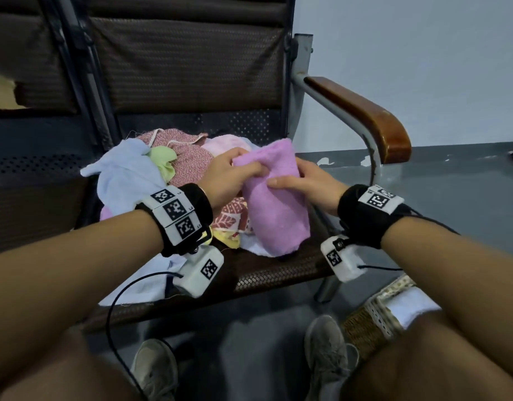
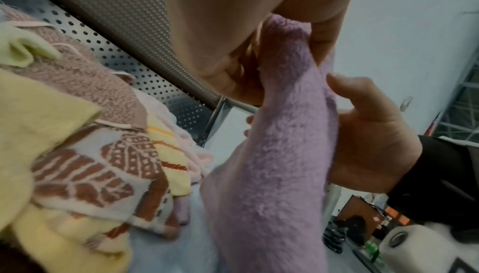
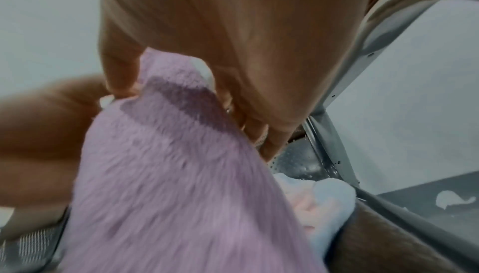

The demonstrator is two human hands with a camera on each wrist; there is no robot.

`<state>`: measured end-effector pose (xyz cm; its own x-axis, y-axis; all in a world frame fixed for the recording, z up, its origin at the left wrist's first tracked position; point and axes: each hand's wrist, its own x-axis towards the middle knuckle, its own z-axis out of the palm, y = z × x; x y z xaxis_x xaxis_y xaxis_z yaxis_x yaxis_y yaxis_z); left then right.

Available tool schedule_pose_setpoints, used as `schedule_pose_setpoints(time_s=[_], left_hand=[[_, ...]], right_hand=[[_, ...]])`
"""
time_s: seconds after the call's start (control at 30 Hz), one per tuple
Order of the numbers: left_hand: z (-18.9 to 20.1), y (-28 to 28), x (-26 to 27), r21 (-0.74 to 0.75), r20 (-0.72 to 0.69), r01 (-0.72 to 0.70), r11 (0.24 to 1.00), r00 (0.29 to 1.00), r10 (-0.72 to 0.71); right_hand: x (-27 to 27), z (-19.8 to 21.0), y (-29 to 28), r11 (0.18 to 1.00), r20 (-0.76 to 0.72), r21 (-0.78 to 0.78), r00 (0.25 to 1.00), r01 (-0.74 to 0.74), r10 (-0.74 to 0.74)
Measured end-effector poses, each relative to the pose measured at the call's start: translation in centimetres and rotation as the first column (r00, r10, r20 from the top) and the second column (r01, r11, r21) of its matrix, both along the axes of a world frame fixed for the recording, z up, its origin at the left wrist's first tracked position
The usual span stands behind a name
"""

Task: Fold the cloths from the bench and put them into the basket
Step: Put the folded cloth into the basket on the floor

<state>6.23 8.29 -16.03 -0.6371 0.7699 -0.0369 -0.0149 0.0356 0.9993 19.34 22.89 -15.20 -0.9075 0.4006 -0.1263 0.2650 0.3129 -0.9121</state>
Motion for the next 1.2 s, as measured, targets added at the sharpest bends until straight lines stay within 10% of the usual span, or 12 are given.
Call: schedule_pose_setpoints(time_s=[0.17, 0.5, 0.67, 0.9, 1.03, 1.2], left_hand=[[1.1, 0.8, 2.7, 0.093, 0.050, 0.033, 0.995, 0.998, -0.038], [-4.5, 7.8, 14.5, -0.222, 0.002, 0.472, 0.853, 0.875, -0.484], [-7.1, 14.5, 22.5, -0.284, 0.103, 0.581, 0.763, 0.810, -0.578], [-14.8, 21.5, 32.1, -0.511, 0.176, 0.554, 0.657, 0.816, -0.551], [-19.8, 23.7, 33.6, -0.747, 0.082, 0.483, 0.458, 0.750, -0.657], [-22.2, 25.3, 33.5, -0.838, 0.013, 0.354, 0.416, 0.775, -0.632]], right_hand=[[2.5, 1.2, -0.5, 0.975, -0.039, -0.181, 0.990, 0.126, -0.135], [17.2, 0.2, 7.6, 0.829, 0.030, -0.399, 0.909, 0.393, -0.416], [27.6, -4.3, 12.3, 0.620, 0.079, -0.502, 0.746, 0.603, -0.661], [36.3, -15.4, 15.6, 0.251, 0.312, -0.508, 0.448, 0.824, -0.838], [36.7, -20.7, 16.4, 0.191, 0.397, -0.479, 0.406, 0.857, -0.823], [35.7, -25.7, 16.9, 0.148, 0.439, -0.468, 0.375, 0.871, -0.817]])
